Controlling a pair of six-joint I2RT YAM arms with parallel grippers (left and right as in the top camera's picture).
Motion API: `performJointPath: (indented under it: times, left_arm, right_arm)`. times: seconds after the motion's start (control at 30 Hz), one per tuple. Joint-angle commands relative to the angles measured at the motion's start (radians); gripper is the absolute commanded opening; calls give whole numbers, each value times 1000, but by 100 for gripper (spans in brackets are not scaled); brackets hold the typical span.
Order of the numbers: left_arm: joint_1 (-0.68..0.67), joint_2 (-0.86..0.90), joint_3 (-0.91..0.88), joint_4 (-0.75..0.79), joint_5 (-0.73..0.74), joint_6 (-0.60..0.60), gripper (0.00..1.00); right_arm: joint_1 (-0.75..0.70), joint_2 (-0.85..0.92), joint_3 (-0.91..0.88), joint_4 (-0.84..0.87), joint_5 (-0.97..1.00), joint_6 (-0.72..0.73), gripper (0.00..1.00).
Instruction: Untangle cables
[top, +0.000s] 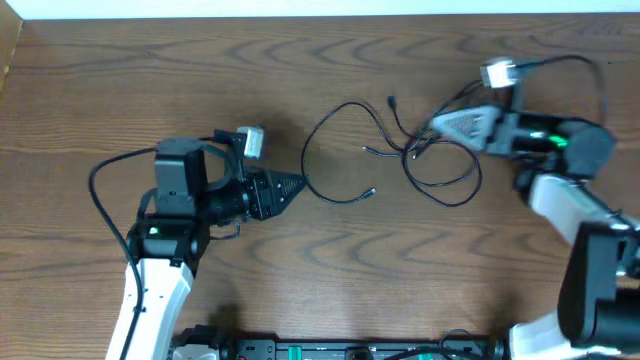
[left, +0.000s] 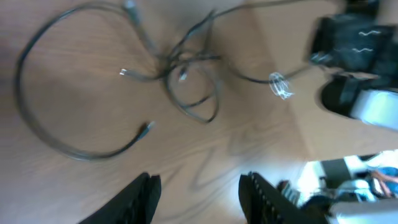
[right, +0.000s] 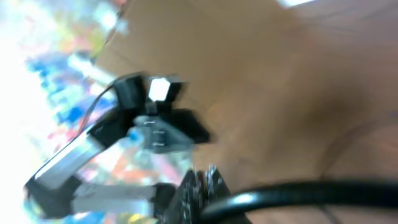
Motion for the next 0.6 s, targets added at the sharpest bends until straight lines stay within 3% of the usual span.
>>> performJointPath:
  times: [0.0, 0.13, 0.33, 0.47, 0.57]
  left_arm:
    - [-17, 40, 19, -90, -109, 111, 46]
    - [-35, 72, 19, -165, -151, 169, 43]
    - [-75, 79, 19, -153, -151, 169, 41]
    - [-103, 79, 19, -153, -151, 169, 41]
    - [-121, 79, 19, -153, -151, 169, 40]
  right_arm:
    - [166, -120, 25, 42, -16, 27, 1]
    - [240, -248, 81, 42, -16, -47, 1]
    - [180, -323, 167, 15, 116, -98, 1]
    - [126, -339, 193, -201, 291, -192, 2]
    - [119, -371, 196, -489, 439, -333, 1]
